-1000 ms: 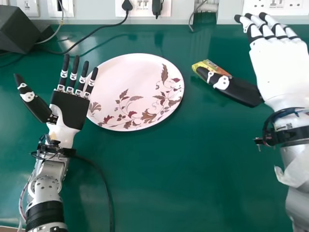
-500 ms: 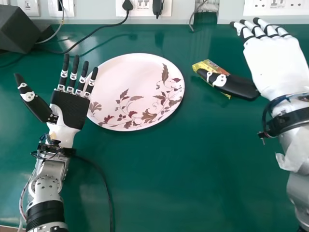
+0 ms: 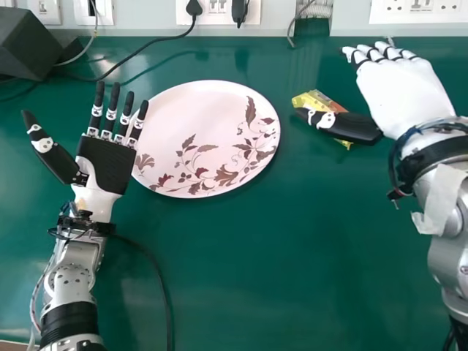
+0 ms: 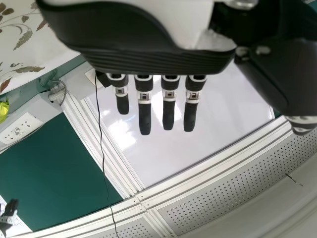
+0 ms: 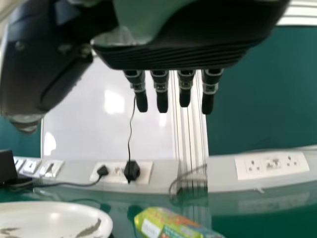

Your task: Pick up biscuit and place it in the plate

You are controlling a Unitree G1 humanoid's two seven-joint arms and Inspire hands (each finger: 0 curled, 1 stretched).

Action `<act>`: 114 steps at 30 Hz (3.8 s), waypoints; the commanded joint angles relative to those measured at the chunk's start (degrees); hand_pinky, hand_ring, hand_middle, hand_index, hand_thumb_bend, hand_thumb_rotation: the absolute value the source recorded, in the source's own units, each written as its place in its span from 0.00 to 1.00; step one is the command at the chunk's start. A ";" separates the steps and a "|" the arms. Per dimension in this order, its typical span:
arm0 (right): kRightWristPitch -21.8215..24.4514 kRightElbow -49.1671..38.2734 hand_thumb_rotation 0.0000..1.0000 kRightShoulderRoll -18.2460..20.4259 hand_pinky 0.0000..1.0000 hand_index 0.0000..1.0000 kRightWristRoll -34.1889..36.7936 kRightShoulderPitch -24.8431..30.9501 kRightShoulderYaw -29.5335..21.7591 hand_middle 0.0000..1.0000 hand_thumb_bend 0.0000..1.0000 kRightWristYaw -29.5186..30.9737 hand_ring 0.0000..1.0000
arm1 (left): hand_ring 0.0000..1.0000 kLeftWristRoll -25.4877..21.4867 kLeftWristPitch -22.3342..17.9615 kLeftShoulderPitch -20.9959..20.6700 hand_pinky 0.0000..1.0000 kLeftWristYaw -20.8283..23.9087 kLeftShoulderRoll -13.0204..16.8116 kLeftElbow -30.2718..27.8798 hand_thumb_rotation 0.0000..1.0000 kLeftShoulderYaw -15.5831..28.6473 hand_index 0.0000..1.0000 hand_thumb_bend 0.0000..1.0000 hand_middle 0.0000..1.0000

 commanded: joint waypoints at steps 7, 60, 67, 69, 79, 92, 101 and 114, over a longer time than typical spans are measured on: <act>0.65 4.38 0.74 -1.47 0.92 1.00 -0.27 -3.74 2.98 0.98 0.98 1.95 0.93 | 0.86 1.17 0.14 4.13 0.94 0.80 -1.73 2.15 0.55 -0.16 0.89 1.00 0.91; 4.27 23.48 0.73 -4.94 0.92 1.00 -1.92 -10.00 12.64 1.00 0.98 -1.64 0.97 | 0.85 1.66 0.01 3.94 0.95 -0.40 -1.35 3.34 0.59 0.24 0.86 1.00 0.91; 5.29 26.69 0.74 -4.77 0.92 1.00 -1.90 -11.59 14.17 1.00 0.97 -1.40 0.96 | 0.85 1.69 0.27 4.10 0.94 0.44 -1.40 2.39 0.59 0.06 0.86 1.00 0.90; 5.23 27.54 0.74 -4.76 0.92 1.00 -1.58 -11.86 14.39 1.00 0.97 -1.64 0.96 | 0.85 1.65 0.38 4.21 0.94 0.73 -1.49 2.04 0.59 0.00 0.86 1.00 0.90; 5.49 31.29 0.74 -4.52 0.92 1.00 -0.55 -13.32 15.82 1.00 0.97 -2.24 0.96 | 0.87 1.17 1.10 4.49 1.00 1.03 -1.57 1.46 0.60 0.09 0.87 1.00 0.92; 6.23 35.92 0.72 -4.30 0.90 1.00 -0.33 -15.43 18.12 0.97 0.97 -4.92 0.94 | 0.86 1.05 1.21 3.88 0.99 0.33 -1.45 2.83 0.59 0.29 0.86 1.00 0.91; 7.92 36.74 0.72 -4.12 0.89 1.00 -0.59 -16.89 19.10 0.95 0.97 -5.85 0.91 | 0.85 0.85 1.51 3.97 0.96 0.61 -1.62 2.60 0.60 0.35 0.87 1.00 0.90; 9.14 40.44 0.73 -3.93 0.89 0.99 -0.58 -20.08 20.32 0.95 0.96 -6.75 0.91 | 0.90 0.99 1.40 3.27 0.97 -0.03 -1.34 3.74 0.60 0.47 0.88 1.00 0.93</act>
